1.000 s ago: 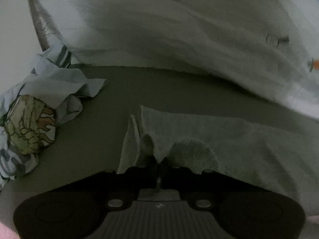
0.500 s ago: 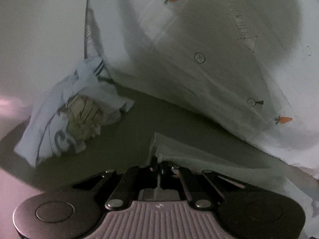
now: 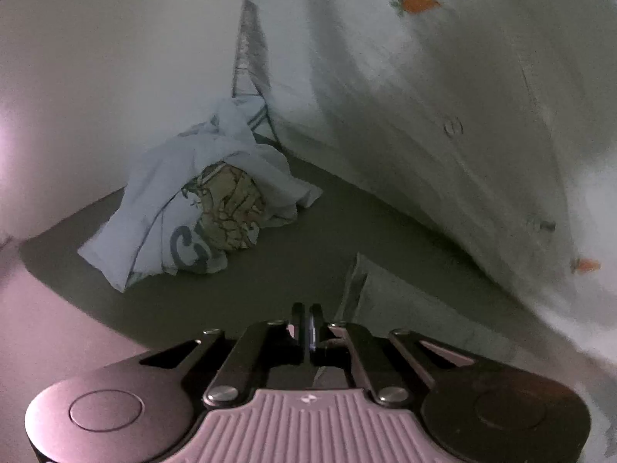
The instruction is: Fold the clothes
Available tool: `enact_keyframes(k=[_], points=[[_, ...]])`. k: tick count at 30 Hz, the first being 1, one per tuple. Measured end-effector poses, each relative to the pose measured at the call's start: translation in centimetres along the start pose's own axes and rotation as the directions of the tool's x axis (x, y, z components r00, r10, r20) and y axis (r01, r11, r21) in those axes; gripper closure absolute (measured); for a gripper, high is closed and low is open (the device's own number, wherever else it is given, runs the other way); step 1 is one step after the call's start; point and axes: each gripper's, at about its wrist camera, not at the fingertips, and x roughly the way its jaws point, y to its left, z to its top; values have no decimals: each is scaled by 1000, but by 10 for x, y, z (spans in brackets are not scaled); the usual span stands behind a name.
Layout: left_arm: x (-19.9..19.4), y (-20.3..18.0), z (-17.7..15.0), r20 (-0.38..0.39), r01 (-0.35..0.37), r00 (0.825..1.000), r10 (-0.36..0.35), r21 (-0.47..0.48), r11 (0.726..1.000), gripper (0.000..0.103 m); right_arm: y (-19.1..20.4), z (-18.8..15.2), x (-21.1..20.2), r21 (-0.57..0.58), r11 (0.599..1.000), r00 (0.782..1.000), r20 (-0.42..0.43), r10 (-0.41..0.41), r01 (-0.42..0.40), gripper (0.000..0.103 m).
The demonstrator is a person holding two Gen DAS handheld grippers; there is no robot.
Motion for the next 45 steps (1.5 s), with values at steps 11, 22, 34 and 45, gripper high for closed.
enact_keyframes(k=[11,22,34,45], points=[[28,-121,-50,-135,152,984,-115,317,936,66,-25,25,24,-124,985,992,46,-115,120,35],[87,-175,-87,-246,144,968,-40,421,896,62,-64,18,25,142,980,990,-29,-137,140,24],[97,-169,-96,-242,172,969,-59,482,859,23,-46,-16,38,69,957,957,-92,-277,283,23],[104,-184,-102,-249,159,968,-36,494,855,1,-64,-22,23,-5,856,851,106,-514,517,13]])
